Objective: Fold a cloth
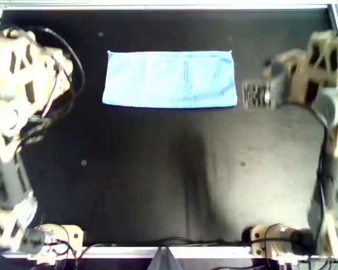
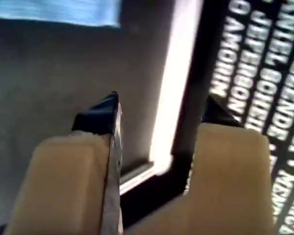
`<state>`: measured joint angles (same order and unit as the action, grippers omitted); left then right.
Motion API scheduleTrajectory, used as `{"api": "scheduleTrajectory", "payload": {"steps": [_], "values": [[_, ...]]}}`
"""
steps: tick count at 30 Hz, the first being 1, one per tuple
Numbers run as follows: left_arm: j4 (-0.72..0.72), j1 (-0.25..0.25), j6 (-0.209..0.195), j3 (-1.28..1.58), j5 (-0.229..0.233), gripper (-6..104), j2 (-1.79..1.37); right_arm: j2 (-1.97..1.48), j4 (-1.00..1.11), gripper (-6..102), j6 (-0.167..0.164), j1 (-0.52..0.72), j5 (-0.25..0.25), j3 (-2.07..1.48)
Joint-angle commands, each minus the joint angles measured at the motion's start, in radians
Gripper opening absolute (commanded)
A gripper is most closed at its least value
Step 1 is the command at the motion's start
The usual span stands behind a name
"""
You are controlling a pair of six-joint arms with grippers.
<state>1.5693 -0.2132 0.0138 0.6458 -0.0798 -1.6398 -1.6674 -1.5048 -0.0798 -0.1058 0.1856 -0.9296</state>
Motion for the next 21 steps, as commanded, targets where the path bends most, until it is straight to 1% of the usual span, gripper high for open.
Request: {"api": "scheduleTrajectory", "payload": {"steps": [1, 3, 4, 5, 7, 8, 10, 14, 15, 16, 18, 21], "values": [[0.017, 0.020, -0.003, 0.268, -0.002, 57, -0.305, -0.330, 0.015, 68, -0.003, 0.077, -0.008, -0.241], [0.017, 0.023, -0.003, 0.442, -0.002, 57, -0.457, -0.462, 0.043, 68, -0.003, 0.140, -0.006, -0.420], [0.015, 0.028, 0.009, 0.531, -0.002, 57, -0.529, -0.522, 0.063, 68, -0.005, 0.167, -0.006, -0.512], [0.009, 0.029, 0.012, 0.618, -0.002, 57, -0.594, -0.568, 0.086, 68, -0.005, 0.187, -0.006, -0.606], [-0.055, 0.031, 0.015, 0.782, -0.002, 57, -0.683, -0.646, 0.161, 68, -0.006, 0.209, -0.006, -0.788], [-0.120, 0.031, 0.017, 0.862, -0.002, 57, -0.713, -0.666, 0.210, 68, -0.006, 0.210, -0.006, -0.876], [-0.307, 0.037, 0.028, 1.023, -0.002, 57, -0.744, -0.696, 0.353, 68, -0.006, 0.210, -0.006, -1.046], [-0.761, 0.086, 0.075, 1.348, -0.003, 57, -0.738, -0.698, 0.672, 68, -0.006, 0.207, -0.005, -1.313], [-0.865, 0.091, 0.083, 1.430, -0.003, 57, -0.738, -0.698, 0.735, 68, -0.006, 0.206, -0.005, -1.358], [-0.960, 0.092, 0.086, 1.511, -0.003, 57, -0.738, -0.698, 0.778, 68, -0.006, 0.207, 0.008, -1.394], [-1.149, 0.092, 0.086, 1.660, -0.005, 57, -0.739, -0.698, 0.851, 68, -0.006, 0.196, 0.009, -1.450], [-1.402, 0.094, 0.086, 1.881, -0.005, 57, -0.762, -0.695, 0.885, 68, -0.006, 0.189, 0.011, -1.493]]}}
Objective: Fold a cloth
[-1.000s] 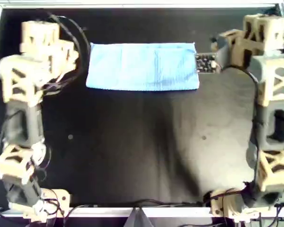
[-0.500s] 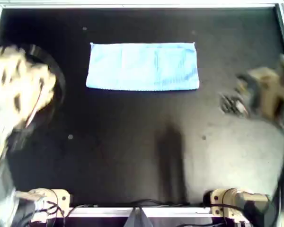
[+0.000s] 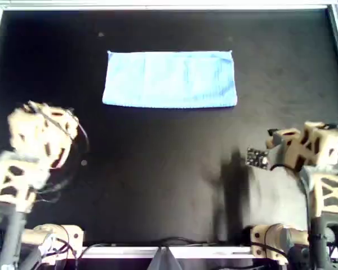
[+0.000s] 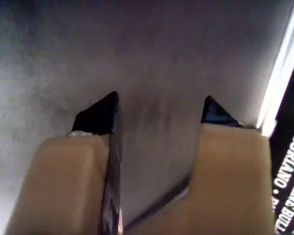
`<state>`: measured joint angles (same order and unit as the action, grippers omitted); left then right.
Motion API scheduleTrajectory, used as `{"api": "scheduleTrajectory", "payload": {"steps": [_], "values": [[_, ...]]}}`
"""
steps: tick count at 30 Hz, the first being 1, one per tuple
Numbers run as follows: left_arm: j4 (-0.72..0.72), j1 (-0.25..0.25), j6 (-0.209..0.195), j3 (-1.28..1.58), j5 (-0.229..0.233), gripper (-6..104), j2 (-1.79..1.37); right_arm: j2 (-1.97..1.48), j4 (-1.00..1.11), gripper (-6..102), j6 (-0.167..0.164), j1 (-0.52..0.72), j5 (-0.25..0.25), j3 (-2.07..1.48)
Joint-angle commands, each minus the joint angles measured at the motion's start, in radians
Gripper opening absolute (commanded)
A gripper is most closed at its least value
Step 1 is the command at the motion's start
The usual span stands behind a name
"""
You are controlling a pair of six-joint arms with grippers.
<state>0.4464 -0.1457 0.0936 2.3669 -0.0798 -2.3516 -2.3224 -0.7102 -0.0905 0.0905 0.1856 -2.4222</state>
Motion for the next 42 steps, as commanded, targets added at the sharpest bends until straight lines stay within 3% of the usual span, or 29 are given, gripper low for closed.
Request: {"api": "scheduleTrajectory", "payload": {"steps": [1, 4, 8, 11, 15, 21, 28, 34, 39, 42], "values": [[-0.348, 0.026, 0.006, 0.219, -0.005, 57, -0.061, -0.040, 0.091, 68, 0.005, -0.008, 0.011, -0.011], [-0.469, 0.026, 0.006, 0.367, -0.003, 57, -0.164, -0.071, 0.091, 68, 0.005, -0.008, 0.011, -0.060], [-0.471, 0.026, -0.006, 0.509, -0.003, 57, -0.419, -0.170, 0.091, 68, 0.006, -0.006, 0.011, -0.150], [-0.469, 0.020, 0.008, 0.617, -0.003, 56, -0.561, -0.282, 0.091, 68, 0.005, -0.009, 0.012, -0.227], [-0.468, 0.014, 0.008, 0.655, -0.005, 56, -0.554, -0.313, 0.114, 68, 0.003, -0.011, 0.012, -0.325], [-0.468, 0.011, 0.008, 0.655, -0.023, 56, -0.287, -0.310, 0.115, 67, 0.002, -0.023, 0.014, -0.356], [-0.469, 0.009, -0.003, 0.477, -0.025, 57, 0.034, -0.268, 0.209, 68, 0.005, -0.184, 0.002, -0.362], [-0.472, 0.008, 0.006, 0.170, -0.025, 59, 0.354, 0.190, 0.448, 68, 0.020, -0.204, 0.002, -0.212], [-0.474, 0.008, 0.006, -0.049, -0.025, 71, 0.603, 0.594, 0.495, 69, 0.021, -0.204, 0.011, 0.146], [-0.472, 0.008, 0.006, -0.156, -0.025, 79, 0.710, 0.752, 0.494, 76, 0.021, -0.206, 0.011, 0.354]]}}
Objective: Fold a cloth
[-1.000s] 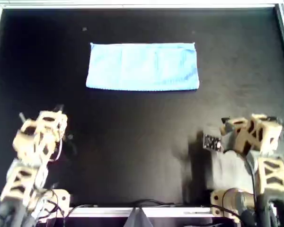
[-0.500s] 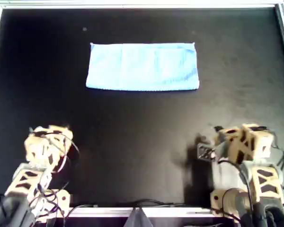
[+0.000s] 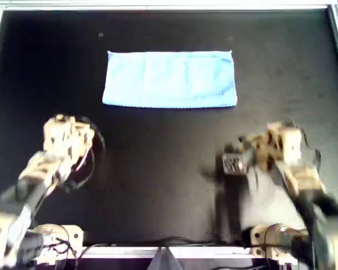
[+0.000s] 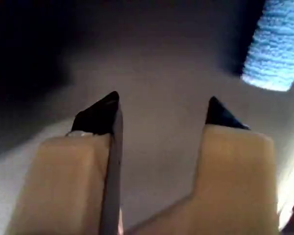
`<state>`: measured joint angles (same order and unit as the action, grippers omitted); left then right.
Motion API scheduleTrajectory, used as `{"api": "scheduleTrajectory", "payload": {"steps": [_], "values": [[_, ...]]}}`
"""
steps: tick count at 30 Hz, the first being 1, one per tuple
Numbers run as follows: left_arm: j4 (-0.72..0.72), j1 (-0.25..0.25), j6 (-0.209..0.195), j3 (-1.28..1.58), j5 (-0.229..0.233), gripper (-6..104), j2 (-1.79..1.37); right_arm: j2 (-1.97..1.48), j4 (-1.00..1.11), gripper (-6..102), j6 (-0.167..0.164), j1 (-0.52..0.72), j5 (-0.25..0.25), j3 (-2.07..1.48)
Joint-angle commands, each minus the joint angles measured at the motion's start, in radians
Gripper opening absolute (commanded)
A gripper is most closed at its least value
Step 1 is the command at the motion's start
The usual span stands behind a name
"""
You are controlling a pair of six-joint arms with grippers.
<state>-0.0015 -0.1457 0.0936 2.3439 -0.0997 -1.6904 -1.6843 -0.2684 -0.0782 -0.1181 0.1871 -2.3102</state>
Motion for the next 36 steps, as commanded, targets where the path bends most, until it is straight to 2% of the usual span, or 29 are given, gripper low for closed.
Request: {"api": "scheduleTrajectory", "payload": {"steps": [1, 4, 9, 13, 17, 36], "values": [[-0.025, 0.008, 0.006, -0.163, -0.005, 80, 0.075, 0.155, 0.052, 78, 0.009, 0.002, 0.009, 0.302], [-0.025, 0.008, 0.006, -0.242, -0.005, 81, 0.144, 0.232, 0.052, 83, 0.009, 0.002, 0.009, 0.426], [-0.025, 0.003, 0.006, -0.364, -0.005, 81, 0.244, 0.316, 0.052, 83, 0.009, -0.031, 0.009, 0.523], [-0.025, -0.046, 0.008, -0.449, -0.003, 81, 0.322, 0.373, 0.052, 83, 0.009, -0.100, -0.006, 0.563], [-0.025, -0.086, 0.008, -0.522, -0.002, 81, 0.391, 0.423, 0.052, 83, 0.009, -0.117, -0.006, 0.604], [-0.025, -0.089, 0.008, -0.785, -0.002, 81, 0.620, 0.578, 0.051, 83, 0.009, -0.095, -0.009, 0.776]]}}
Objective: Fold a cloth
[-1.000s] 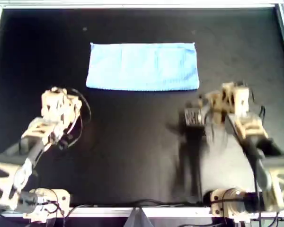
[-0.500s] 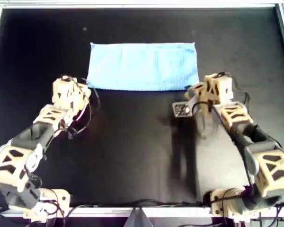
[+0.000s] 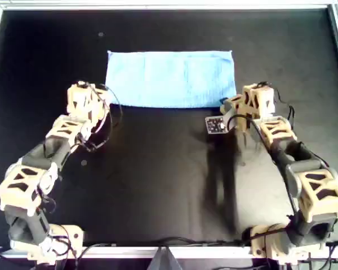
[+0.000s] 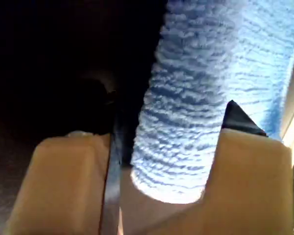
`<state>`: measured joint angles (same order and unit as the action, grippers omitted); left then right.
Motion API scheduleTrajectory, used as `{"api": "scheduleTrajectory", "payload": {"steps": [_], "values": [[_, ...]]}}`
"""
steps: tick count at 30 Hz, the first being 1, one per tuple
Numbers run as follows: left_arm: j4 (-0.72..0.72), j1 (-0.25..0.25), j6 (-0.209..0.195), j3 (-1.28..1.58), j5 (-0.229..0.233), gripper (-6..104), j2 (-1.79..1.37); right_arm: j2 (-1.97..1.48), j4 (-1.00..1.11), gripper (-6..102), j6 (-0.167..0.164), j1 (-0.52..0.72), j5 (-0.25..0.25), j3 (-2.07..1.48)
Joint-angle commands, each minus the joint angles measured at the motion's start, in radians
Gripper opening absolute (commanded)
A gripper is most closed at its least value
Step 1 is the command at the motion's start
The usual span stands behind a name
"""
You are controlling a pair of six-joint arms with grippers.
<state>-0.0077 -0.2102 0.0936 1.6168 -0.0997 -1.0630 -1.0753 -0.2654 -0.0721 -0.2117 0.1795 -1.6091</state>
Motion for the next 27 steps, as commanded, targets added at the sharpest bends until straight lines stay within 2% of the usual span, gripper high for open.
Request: {"api": "scheduleTrajectory", "payload": {"steps": [1, 24, 27], "values": [[-0.018, -0.025, 0.008, -0.064, -0.002, 81, -0.003, -0.031, 0.048, 83, 0.003, -0.002, -0.002, 0.077], [-0.018, -0.026, 0.008, -0.083, -0.003, 81, 0.038, 0.040, 0.046, 83, 0.002, 0.031, -0.003, 0.158], [-0.018, -0.026, 0.008, -0.083, -0.003, 81, 0.038, 0.040, 0.034, 80, 0.002, 0.032, -0.003, 0.158]]}}
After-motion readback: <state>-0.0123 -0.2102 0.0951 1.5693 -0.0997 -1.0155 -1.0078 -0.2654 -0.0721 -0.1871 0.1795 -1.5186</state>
